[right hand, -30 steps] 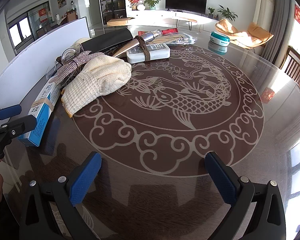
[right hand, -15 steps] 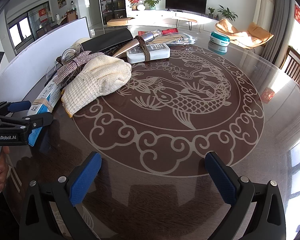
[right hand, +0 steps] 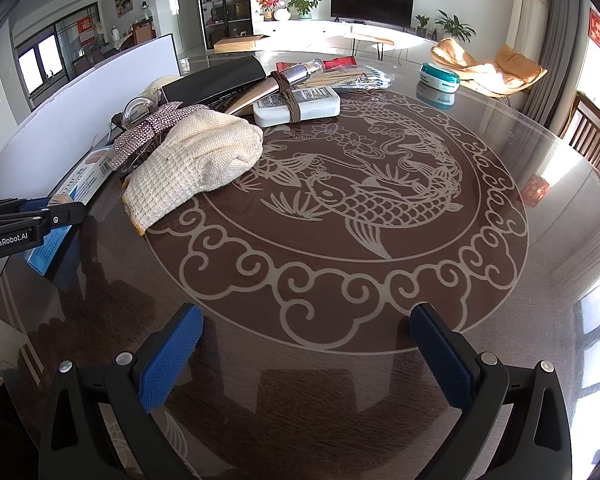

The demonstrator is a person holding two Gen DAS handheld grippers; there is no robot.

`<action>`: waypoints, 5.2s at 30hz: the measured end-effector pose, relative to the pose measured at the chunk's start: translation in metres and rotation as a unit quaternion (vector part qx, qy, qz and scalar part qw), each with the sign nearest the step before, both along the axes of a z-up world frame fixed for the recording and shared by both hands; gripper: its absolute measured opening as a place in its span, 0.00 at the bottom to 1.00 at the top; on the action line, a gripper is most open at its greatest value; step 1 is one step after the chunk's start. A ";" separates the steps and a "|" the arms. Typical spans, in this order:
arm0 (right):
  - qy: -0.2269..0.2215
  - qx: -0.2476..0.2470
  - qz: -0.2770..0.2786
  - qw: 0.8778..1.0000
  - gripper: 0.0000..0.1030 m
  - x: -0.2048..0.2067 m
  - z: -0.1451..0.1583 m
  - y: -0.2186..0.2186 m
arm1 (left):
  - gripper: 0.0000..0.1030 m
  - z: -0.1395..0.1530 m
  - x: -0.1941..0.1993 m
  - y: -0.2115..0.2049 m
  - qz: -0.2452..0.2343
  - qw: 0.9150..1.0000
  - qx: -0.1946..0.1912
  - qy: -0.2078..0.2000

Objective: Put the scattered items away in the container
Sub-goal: 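Close the left gripper on the nail cream box while the right approaches the glove, then close the right gripper on the white knit glove and lift it, then lift the nail cream box with the left gripper while the right gripper holds the glove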

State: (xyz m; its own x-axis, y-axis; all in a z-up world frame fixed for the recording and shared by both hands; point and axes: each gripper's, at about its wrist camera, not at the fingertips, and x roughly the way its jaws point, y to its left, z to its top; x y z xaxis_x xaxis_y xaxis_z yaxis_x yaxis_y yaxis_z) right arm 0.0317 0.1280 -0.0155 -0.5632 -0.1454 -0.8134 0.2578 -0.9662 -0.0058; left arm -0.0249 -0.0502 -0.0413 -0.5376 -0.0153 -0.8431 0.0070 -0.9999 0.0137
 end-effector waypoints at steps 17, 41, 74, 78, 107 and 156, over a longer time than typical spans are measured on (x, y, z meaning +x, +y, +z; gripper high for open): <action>-0.033 -0.035 0.092 0.995 1.00 -0.085 0.008 -0.073 | 0.44 -0.006 0.024 -0.017 -0.009 0.998 0.002 0.062; 0.000 0.002 0.070 0.998 1.00 -0.095 -0.005 -0.023 | 0.44 -0.005 0.022 -0.015 -0.007 0.998 -0.002 0.065; 0.011 -0.005 0.004 1.000 0.86 -0.044 0.003 0.057 | 0.96 -0.011 0.000 0.006 -0.027 0.999 0.001 0.030; 0.007 0.000 0.005 1.000 0.93 -0.046 0.001 0.055 | 1.00 -0.013 -0.003 0.008 -0.032 0.999 0.004 0.022; 0.001 0.003 -0.003 1.000 1.00 -0.046 0.000 0.055 | 1.00 -0.013 -0.003 0.007 -0.026 0.999 0.004 0.023; -0.042 0.040 0.072 0.996 0.99 -0.058 0.016 0.052 | 0.43 -0.002 -0.010 0.006 -0.071 0.997 0.007 -0.001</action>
State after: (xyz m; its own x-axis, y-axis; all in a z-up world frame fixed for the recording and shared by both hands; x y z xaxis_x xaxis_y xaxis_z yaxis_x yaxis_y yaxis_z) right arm -0.0264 0.1801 0.0008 -0.4703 -0.1531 -0.8691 0.3965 -0.9165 -0.0531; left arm -0.0349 -0.0438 -0.0432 -0.5326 0.0719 -0.8433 -0.1344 -0.9909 0.0004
